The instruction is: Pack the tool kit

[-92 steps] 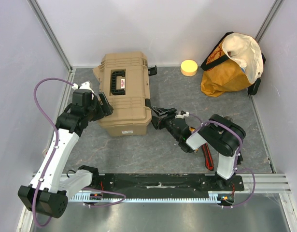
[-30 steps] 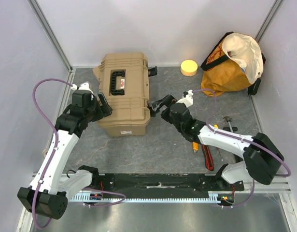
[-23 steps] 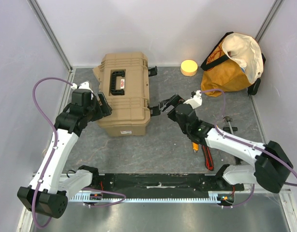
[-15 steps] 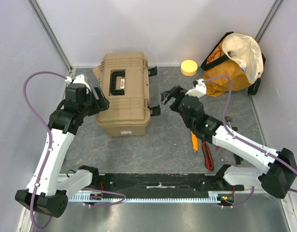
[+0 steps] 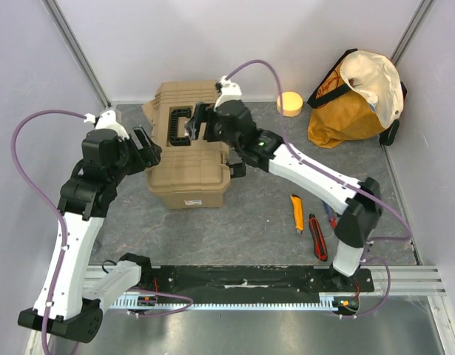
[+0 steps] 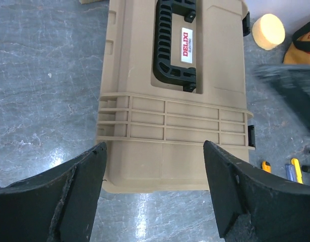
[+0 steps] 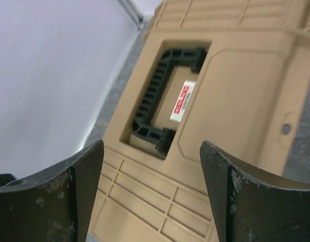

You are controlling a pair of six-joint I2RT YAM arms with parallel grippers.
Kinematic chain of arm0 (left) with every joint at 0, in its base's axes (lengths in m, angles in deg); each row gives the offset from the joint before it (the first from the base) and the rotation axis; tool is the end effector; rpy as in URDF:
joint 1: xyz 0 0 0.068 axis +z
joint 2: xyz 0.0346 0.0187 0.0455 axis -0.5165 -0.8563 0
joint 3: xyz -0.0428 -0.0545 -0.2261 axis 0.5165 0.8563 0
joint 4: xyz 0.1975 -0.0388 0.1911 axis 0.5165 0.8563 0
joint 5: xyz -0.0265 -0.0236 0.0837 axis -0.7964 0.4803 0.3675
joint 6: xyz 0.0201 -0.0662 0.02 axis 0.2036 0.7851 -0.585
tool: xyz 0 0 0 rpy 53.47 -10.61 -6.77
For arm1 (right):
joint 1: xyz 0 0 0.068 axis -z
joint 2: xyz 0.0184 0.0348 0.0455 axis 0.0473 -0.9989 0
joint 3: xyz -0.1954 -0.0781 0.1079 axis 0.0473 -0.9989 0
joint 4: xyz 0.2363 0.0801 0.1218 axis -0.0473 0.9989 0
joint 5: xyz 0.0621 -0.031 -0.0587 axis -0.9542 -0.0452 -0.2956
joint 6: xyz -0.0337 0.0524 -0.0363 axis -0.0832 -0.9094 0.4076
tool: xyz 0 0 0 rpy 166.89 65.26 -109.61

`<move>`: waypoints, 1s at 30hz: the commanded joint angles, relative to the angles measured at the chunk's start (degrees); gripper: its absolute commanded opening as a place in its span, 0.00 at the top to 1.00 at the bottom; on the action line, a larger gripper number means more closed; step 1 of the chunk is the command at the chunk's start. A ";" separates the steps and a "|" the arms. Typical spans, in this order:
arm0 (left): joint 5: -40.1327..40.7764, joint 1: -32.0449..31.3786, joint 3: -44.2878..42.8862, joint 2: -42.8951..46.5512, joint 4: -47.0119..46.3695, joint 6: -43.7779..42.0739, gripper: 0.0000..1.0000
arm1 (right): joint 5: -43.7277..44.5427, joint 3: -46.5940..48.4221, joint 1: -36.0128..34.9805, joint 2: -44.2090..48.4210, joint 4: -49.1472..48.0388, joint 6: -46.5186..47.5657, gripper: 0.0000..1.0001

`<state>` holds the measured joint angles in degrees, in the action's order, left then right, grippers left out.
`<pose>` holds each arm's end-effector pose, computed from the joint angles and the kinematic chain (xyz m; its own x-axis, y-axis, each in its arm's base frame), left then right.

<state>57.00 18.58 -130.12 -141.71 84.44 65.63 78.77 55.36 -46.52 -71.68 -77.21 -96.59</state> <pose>0.2243 -0.0434 0.3838 -0.4620 -0.3370 -0.8203 -0.0820 0.9373 -0.3389 0.3069 0.3339 0.3585 -0.4176 0.2908 -0.8609 -0.4244 0.7753 0.4677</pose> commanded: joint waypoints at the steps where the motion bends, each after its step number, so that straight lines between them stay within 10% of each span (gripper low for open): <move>1: 0.18 -0.06 -1.45 2.80 -0.06 -0.96 0.17 | -2.68 8.11 -2.09 -6.35 5.40 1.65 0.18; 30: 3.60 -0.06 8.84 8.95 -3.58 2.65 0.18 | -6.00 40.13 -2.80 -36.60 7.87 -5.47 0.18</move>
<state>57.59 18.58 -121.57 -133.77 82.67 67.36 78.31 93.71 -49.60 -106.63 -67.76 -100.30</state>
